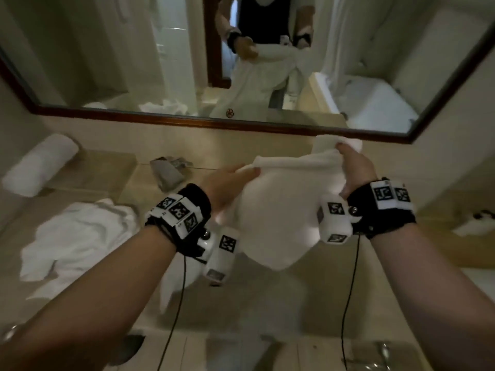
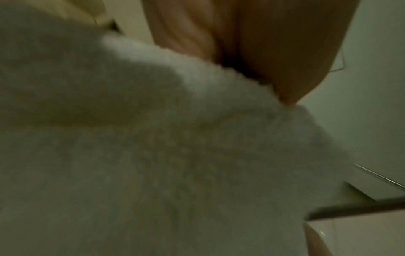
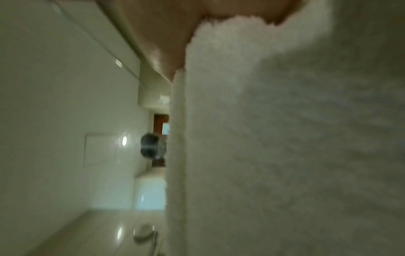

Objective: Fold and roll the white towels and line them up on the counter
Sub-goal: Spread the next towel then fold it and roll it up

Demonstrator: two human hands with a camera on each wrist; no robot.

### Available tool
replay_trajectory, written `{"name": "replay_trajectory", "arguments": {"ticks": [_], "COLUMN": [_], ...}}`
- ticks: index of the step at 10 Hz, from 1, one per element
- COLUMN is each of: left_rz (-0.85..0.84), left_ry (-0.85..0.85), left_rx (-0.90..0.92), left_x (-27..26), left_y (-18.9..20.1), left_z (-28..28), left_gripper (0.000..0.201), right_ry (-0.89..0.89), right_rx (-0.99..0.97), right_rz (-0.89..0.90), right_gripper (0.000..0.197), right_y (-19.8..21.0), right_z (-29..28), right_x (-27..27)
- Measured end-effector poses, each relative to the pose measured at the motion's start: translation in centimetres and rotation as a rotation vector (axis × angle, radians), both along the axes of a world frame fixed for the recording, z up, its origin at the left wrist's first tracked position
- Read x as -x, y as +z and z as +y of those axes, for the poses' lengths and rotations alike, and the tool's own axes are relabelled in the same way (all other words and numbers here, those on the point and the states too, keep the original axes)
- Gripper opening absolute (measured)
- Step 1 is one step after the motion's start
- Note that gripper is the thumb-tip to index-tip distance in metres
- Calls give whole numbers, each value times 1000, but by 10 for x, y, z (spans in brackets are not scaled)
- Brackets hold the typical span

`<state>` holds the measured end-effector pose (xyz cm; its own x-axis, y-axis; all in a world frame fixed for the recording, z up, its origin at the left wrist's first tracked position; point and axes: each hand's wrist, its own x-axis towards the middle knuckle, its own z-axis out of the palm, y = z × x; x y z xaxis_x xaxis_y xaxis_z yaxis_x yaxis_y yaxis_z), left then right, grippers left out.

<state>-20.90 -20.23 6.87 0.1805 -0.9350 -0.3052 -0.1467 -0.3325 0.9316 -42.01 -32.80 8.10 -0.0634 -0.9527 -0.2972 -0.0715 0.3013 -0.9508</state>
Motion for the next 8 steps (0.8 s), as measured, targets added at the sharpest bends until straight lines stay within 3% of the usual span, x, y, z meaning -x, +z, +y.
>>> {"name": "replay_trajectory", "arguments": {"ticks": [1,2,3,4,5,6,7,8], "left_rz": [77,38,8,-76,-153,-225,-87,-85], "left_ry": [-49,-17,6,25,36,-31,57,62], "left_rx": [-11,-41,-81,-167,-371,-614,-765,-733], "left_x": [43,92,129,152,167,164,161,152], "left_y": [-8,-28,-68,-113,-142,-187,-200,-207], "left_z": [-38,-70,-112,-150,-179,-213,-216,-222], "left_gripper": [42,35,25,23,15,50,60,50], "right_ry": [-149,-215,-265,-169,26,163,97,44], "right_rx": [-62,-106,-152,-205,-464,-752,-733,-688], "right_rz": [-45,14,57,132,170,82,55,-63], "right_gripper": [43,34,31,14,43,48,47,41], "right_y": [3,-10,-40,-94,-153,-201,-209,-210], "right_z": [-13,-33,-60,-97,-123,-141,-149,-159], "right_x": [51,91,129,164,191,208,204,200]}}
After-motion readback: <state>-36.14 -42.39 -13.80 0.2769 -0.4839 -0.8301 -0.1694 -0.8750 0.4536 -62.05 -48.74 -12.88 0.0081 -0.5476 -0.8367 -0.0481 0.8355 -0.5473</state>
